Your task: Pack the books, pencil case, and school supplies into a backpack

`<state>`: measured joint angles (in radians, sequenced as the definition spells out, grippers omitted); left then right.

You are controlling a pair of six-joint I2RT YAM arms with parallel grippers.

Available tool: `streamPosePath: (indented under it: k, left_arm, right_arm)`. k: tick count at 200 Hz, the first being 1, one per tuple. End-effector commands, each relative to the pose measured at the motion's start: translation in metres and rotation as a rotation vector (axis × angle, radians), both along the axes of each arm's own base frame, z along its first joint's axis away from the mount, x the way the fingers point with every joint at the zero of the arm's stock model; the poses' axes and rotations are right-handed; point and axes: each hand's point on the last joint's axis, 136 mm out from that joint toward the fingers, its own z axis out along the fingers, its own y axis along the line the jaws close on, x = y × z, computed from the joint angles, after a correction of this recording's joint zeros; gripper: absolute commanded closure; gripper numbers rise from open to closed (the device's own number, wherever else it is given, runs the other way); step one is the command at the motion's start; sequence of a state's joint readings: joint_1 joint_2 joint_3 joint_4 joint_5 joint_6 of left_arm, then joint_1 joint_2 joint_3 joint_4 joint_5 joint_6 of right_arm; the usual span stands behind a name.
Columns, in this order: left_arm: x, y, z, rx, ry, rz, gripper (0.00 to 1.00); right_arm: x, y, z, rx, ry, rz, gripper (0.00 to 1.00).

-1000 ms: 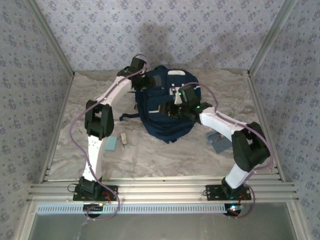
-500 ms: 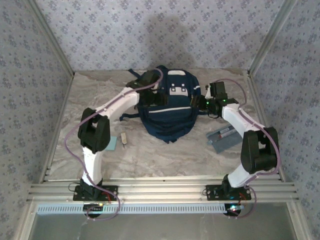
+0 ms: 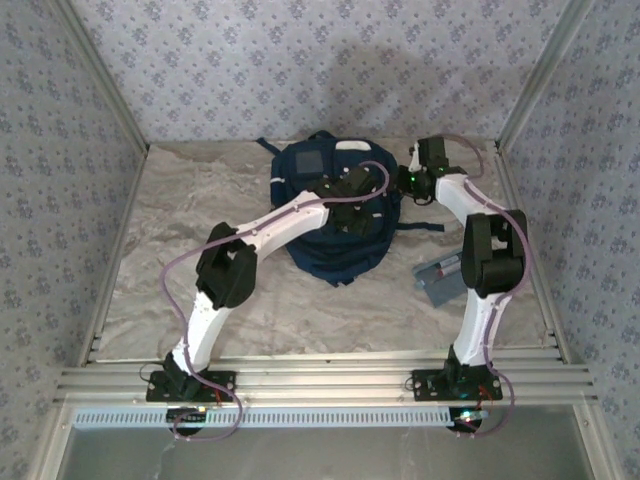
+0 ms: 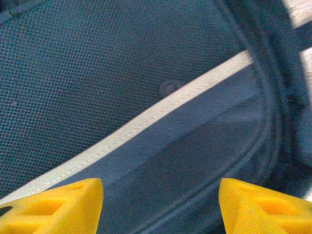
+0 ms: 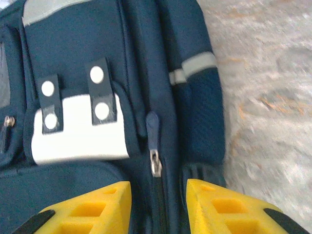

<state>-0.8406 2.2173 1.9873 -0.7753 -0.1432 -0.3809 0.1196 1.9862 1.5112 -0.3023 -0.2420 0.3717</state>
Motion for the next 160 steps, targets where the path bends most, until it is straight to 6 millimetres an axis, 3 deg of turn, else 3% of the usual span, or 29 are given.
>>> streamPosePath:
  k: [1, 20, 42, 58, 126, 160]
  left_arm:
    - [0.003, 0.009, -0.011, 0.061, 0.011, -0.001, 0.36]
    - [-0.002, 0.010, -0.015, 0.063, 0.029, -0.007, 0.36]
    - [-0.007, 0.013, -0.012, 0.046, 0.040, 0.001, 0.36]
    - [-0.016, 0.019, -0.021, 0.053, 0.066, 0.005, 0.36]
    - [-0.018, 0.015, -0.029, 0.023, 0.088, 0.012, 0.36]
    - [-0.019, 0.012, -0.035, 0.005, 0.112, 0.025, 0.36]
  right_arm:
    - [0.013, 0.014, -0.008, -0.001, 0.017, 0.048, 0.65]
    - [0.022, 0.022, -0.016, -0.019, 0.024, 0.055, 0.65]
    - [0.032, 0.021, -0.027, -0.074, 0.049, 0.035, 0.66]
    - [0.035, 0.019, -0.036, -0.128, 0.071, 0.033, 0.67]
    - [0.025, 0.021, -0.057, -0.339, 0.141, 0.055, 0.69]
    - [0.021, 0.025, -0.067, -0.340, 0.163, 0.072, 0.74]
